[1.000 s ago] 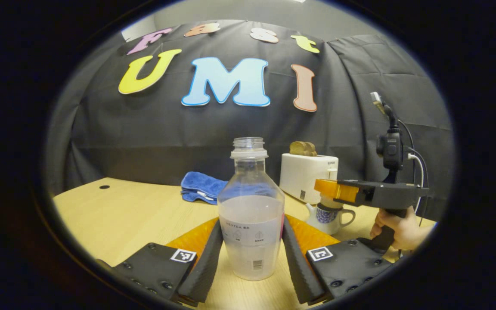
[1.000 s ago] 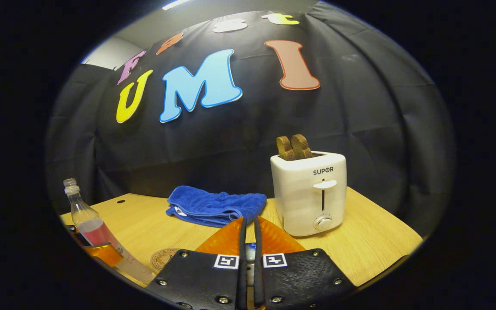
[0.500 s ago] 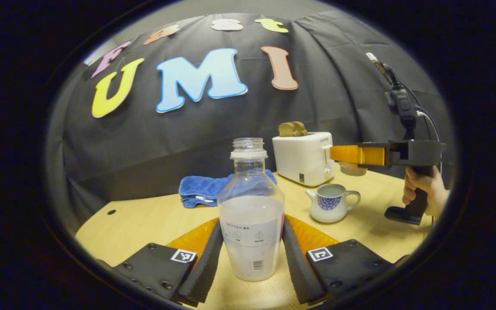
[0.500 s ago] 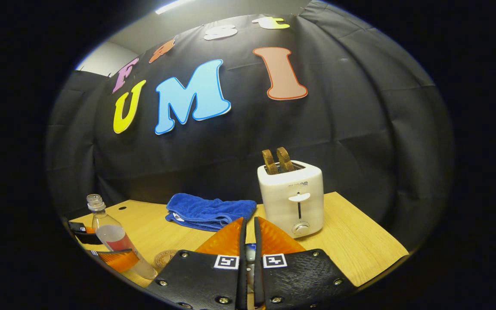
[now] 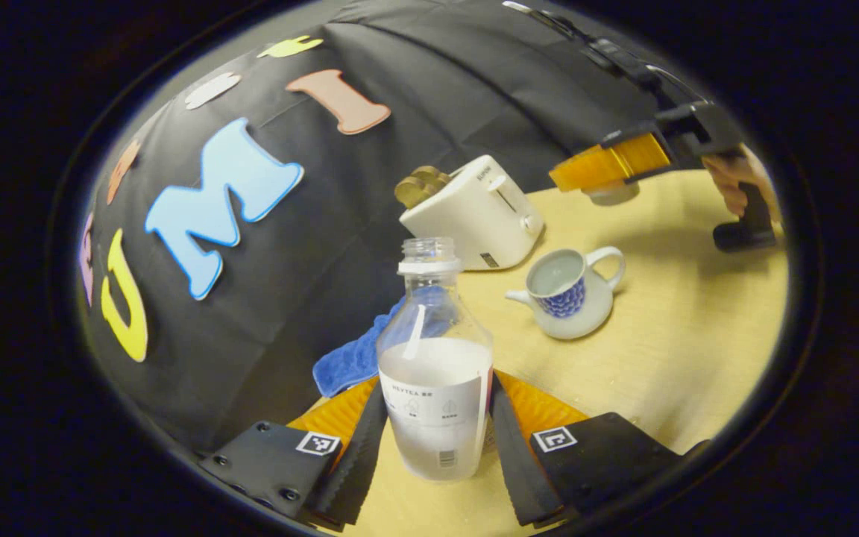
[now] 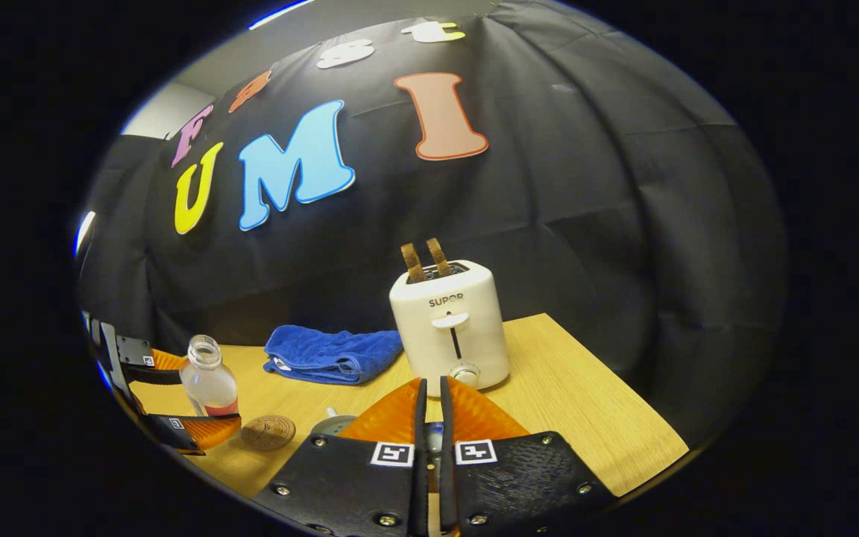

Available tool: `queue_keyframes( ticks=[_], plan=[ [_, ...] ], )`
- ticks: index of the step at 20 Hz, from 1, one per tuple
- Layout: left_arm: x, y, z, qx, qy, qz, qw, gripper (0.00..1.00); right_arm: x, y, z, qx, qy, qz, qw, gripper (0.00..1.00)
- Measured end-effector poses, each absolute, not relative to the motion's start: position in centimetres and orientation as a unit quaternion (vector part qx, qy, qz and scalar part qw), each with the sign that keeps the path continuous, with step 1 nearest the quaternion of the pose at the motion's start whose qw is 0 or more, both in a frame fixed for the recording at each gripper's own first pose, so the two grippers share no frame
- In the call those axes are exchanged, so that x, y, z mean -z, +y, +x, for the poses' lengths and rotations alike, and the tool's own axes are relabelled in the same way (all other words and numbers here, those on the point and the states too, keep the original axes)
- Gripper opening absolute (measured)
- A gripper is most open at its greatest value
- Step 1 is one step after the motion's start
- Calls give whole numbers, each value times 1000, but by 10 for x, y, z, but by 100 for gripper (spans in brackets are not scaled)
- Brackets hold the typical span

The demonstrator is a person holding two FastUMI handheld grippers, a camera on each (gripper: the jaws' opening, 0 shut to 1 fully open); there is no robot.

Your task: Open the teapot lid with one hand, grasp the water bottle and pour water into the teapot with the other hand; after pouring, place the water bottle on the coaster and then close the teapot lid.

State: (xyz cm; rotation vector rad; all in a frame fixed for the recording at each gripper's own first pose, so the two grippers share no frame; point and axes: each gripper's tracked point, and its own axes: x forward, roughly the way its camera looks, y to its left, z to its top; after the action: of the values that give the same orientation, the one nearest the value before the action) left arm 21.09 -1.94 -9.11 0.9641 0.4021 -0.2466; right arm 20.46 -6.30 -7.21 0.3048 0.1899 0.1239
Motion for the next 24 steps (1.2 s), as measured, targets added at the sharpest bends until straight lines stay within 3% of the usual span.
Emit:
queue_keyframes(
  ticks=[12,24],
  plan=[
    [98,-32,240,165,211,685,677,86,91,-73,205,-53,120,165,977,6],
    [100,-50,223,182,206,796,539,87,88,-94,204,-36,117,204,971,6]
  ],
)
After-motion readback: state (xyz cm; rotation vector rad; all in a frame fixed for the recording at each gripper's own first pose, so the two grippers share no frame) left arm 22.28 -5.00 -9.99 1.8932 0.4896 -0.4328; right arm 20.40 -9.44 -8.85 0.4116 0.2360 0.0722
